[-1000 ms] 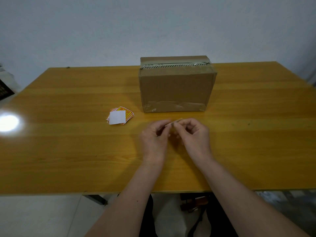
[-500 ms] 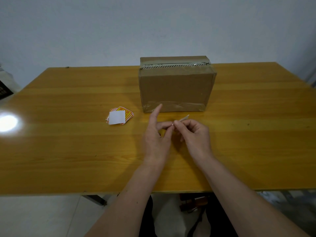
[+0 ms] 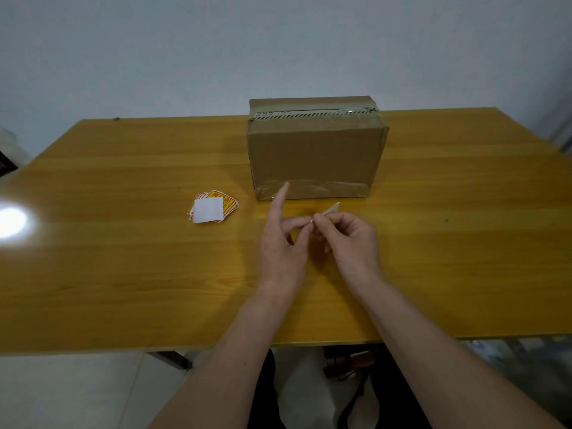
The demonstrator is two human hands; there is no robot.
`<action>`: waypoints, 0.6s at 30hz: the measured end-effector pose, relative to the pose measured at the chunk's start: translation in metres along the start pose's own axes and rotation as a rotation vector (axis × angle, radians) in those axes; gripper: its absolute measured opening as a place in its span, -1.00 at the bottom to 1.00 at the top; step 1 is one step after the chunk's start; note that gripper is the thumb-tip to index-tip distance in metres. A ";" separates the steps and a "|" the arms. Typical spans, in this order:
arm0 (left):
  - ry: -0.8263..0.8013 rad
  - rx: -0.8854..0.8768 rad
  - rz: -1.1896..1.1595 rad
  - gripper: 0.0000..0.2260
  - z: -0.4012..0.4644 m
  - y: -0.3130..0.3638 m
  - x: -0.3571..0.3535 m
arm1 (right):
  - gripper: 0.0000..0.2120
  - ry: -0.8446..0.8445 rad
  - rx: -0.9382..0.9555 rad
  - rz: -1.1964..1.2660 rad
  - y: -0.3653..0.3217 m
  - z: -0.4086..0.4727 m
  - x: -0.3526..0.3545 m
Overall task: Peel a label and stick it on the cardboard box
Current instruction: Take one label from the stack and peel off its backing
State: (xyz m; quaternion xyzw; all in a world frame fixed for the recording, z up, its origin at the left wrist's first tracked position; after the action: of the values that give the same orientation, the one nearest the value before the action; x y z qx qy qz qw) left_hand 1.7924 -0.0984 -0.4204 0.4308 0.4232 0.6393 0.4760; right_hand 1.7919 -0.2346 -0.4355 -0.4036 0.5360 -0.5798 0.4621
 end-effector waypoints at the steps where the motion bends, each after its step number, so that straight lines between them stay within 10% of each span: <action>1: -0.001 -0.005 -0.004 -0.38 0.000 0.001 0.000 | -0.80 0.001 0.000 0.001 0.000 0.000 0.000; 18: -0.024 -0.002 -0.002 -0.43 -0.002 0.006 -0.001 | -0.82 0.014 -0.021 0.001 0.001 0.000 0.002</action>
State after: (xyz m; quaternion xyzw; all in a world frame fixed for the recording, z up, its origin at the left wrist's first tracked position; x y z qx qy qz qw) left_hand 1.7897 -0.1007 -0.4155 0.4373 0.4172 0.6341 0.4823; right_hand 1.7919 -0.2367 -0.4361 -0.4043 0.5453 -0.5768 0.4544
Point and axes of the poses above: each hand's wrist, its own z-axis towards the middle knuckle, its own x-axis out of the back of the hand, y = z × x, the point moved 9 cm from there along z, towards the middle knuckle
